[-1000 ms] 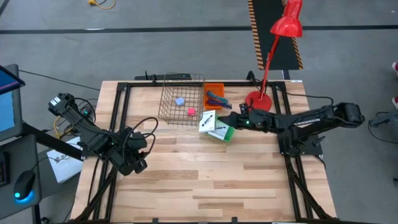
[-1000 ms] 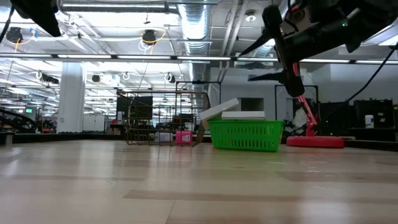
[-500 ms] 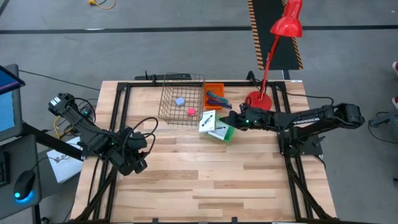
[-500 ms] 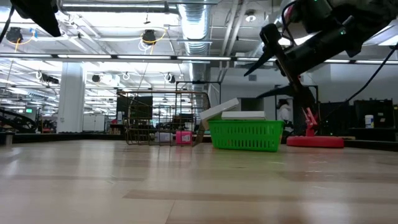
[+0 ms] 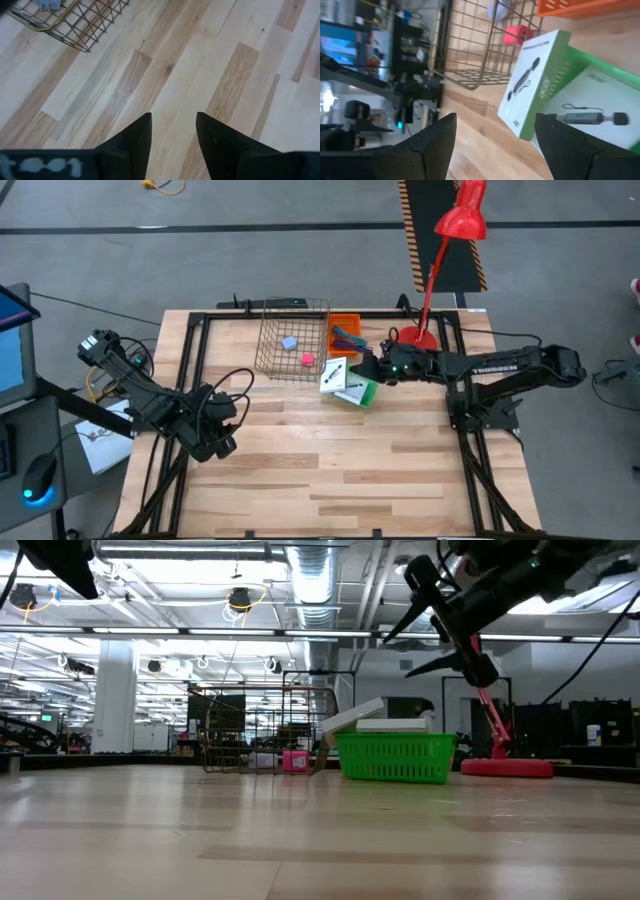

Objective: Pick and place items into bin
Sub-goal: Put the card reader box into the green basket

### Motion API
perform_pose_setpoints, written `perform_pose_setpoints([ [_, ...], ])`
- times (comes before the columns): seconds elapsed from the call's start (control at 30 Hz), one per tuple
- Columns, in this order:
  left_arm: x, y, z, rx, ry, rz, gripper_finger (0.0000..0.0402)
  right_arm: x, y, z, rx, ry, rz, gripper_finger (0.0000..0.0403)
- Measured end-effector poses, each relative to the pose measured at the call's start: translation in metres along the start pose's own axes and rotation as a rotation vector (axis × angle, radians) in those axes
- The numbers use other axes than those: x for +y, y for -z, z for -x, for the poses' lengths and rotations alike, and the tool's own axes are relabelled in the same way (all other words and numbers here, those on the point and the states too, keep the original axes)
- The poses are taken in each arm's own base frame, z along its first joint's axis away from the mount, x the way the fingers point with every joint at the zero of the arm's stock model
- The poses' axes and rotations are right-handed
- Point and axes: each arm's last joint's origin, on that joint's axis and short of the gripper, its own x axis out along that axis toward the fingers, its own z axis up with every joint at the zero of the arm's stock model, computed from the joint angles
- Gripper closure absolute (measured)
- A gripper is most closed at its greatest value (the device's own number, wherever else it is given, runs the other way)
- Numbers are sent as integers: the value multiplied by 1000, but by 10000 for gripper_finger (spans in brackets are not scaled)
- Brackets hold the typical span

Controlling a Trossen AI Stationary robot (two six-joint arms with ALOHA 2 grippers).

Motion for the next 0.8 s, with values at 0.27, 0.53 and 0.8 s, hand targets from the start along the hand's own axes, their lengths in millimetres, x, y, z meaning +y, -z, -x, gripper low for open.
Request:
perform_pose_setpoints([
  [0.27,0,0,0,0,0,0,258,-6,-9,-1,73,86,-25,143],
  [0.53,0,0,0,1,0,0,258,-16,2,-30,162,118,-60,143],
  [0.8,0,0,0,15,7,-1,258,-18,-2,-51,152,117,-69,143],
])
